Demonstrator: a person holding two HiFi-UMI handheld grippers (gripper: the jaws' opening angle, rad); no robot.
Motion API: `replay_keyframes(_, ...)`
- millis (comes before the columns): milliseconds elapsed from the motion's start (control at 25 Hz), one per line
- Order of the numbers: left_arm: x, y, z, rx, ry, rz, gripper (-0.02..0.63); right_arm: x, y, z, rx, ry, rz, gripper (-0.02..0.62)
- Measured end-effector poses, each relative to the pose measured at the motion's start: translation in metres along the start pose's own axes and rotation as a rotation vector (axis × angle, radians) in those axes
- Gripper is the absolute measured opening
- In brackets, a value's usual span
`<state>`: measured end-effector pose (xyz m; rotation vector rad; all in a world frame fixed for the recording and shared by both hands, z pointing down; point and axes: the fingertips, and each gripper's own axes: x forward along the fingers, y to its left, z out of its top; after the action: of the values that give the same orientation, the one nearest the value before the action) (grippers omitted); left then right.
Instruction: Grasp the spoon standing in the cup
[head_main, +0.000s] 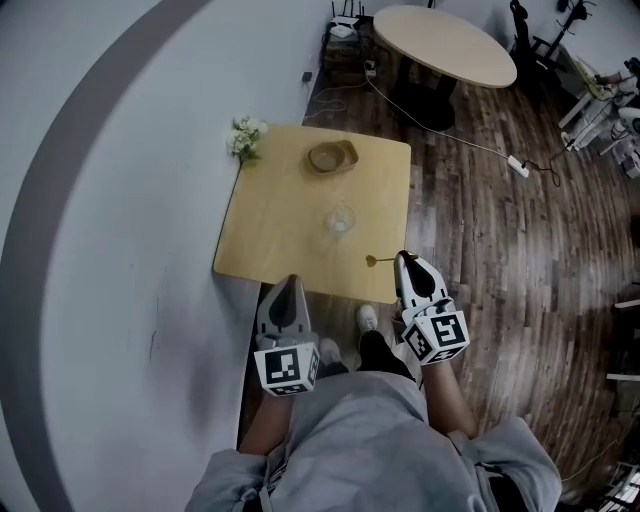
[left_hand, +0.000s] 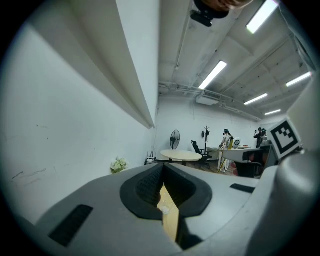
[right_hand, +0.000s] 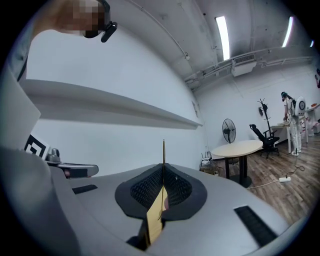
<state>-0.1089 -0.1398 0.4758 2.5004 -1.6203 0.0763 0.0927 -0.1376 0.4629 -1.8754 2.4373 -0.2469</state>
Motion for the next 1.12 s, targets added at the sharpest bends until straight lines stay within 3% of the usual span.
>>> replay_keyframes(520,-0.008,-0.058,0.01,0.022,-0.046,0.0,0.002,-0.049,-0.01,0.026,-0.011,-0.076,0.06,0.0)
replay_keyframes(1120,-0.014,-0.069,0.008,0.049,-0.038,0.057,0.002,-0.057,-0.022,0.026,-0.005,-0.076,0.097,0.0)
